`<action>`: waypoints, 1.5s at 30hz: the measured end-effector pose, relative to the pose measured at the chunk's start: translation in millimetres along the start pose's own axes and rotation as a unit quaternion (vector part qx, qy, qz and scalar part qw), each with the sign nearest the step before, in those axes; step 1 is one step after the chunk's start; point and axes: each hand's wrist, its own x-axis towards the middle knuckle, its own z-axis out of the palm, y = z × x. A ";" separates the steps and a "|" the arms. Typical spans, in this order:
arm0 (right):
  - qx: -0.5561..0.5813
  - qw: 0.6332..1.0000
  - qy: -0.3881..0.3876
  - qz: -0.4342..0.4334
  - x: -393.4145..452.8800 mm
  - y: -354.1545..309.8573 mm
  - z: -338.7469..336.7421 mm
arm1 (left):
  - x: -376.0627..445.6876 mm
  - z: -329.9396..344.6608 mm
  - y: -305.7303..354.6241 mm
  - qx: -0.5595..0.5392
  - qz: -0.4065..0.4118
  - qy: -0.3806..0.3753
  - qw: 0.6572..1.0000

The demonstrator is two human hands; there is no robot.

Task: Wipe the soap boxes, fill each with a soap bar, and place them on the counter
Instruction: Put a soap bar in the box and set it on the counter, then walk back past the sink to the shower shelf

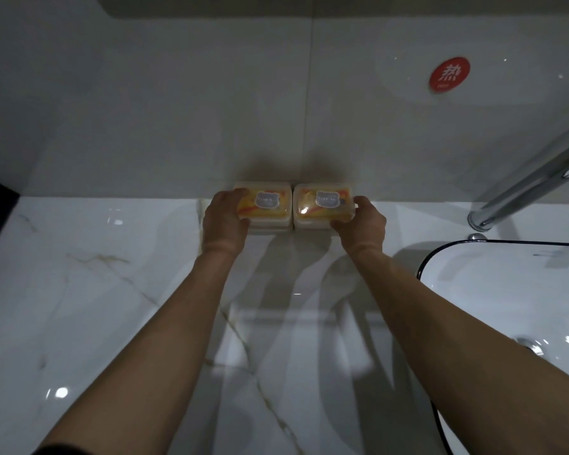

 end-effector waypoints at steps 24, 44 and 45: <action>-0.031 0.999 0.000 -0.008 -1.3 -3.4 1.1 | -0.7 1.8 2.3 -0.010 -0.011 -0.002 1.000; -0.052 0.998 -0.011 -0.039 -36.6 -8.5 -35.5 | -35.2 -25.6 22.2 0.089 0.024 -0.008 0.996; -0.053 0.997 -0.009 -0.053 -44.5 -8.5 -39.9 | -39.9 -29.9 28.6 0.088 0.029 -0.008 0.996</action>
